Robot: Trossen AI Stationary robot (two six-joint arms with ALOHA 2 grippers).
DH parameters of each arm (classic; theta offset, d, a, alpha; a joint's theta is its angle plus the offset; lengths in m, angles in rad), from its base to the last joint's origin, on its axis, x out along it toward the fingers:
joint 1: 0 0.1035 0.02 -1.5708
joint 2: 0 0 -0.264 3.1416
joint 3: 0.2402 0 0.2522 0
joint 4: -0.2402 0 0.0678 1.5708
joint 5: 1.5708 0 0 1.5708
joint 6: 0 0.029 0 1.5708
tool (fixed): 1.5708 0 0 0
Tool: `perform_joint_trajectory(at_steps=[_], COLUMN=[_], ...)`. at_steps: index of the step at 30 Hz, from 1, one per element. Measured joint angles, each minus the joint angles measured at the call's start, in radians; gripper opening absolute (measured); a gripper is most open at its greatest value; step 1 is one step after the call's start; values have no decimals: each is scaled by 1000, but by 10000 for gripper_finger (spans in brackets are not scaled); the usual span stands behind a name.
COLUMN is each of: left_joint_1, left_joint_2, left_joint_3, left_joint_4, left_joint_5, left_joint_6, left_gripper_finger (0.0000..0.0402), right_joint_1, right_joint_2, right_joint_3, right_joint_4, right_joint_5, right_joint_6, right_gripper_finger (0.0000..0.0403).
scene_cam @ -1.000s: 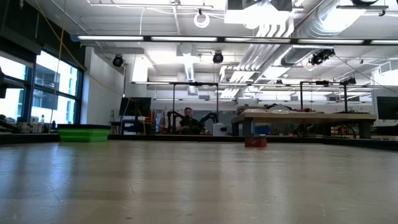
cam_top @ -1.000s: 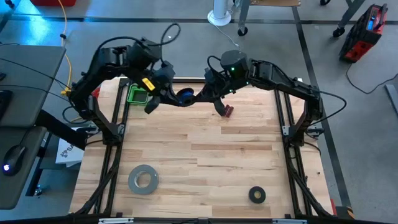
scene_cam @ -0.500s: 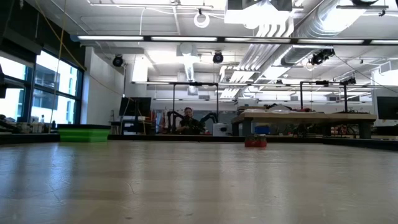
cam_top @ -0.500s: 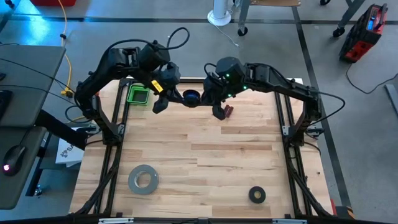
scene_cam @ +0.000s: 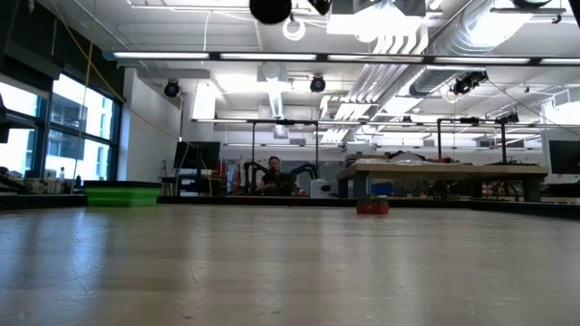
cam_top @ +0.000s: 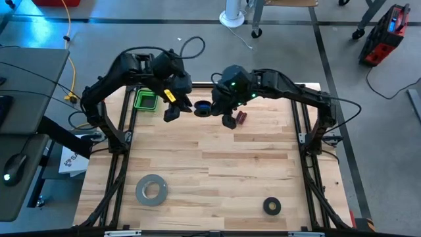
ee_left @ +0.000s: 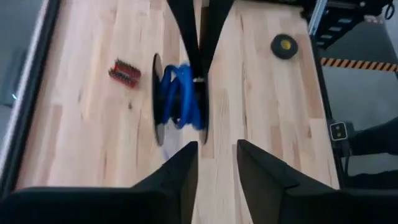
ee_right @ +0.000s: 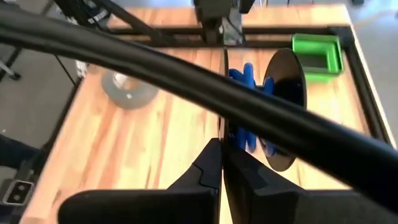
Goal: Coil cords
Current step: Coil the blue wire onto a spool
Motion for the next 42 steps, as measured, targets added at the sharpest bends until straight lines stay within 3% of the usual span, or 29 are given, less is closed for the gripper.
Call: perform_joint_trajectory(at_steps=[5,10,16,22,30,33,36,42], left_joint_1=[-4,-19,-33,-119,-236,-263,-284,-306], left_joint_2=[-51,-210,-501,-745,-896,-907,-907,-907], left_joint_3=[-220,-615,-1150,-1488,-1653,-1659,-1660,-1660], left_joint_4=[70,281,651,911,1005,1006,1006,1005], left_joint_5=[4,50,52,23,-134,-159,-171,-191], left_joint_6=[-11,-82,-378,-727,-1013,-1052,-1071,-1086], left_gripper_finger=[126,136,136,136,136,136,136,136], right_joint_1=[0,-10,-49,-83,-92,-96,-106,-131], right_joint_2=[51,123,206,208,209,208,206,199], right_joint_3=[0,0,-72,-338,-811,-952,-1047,-1108], right_joint_4=[-43,-148,-179,39,675,973,1168,1237], right_joint_5=[2,1,-91,-270,-512,-531,-489,-330], right_joint_6=[-1,-39,-71,8,417,636,819,943], right_gripper_finger=[0,0,0,0,0,0,0,14])
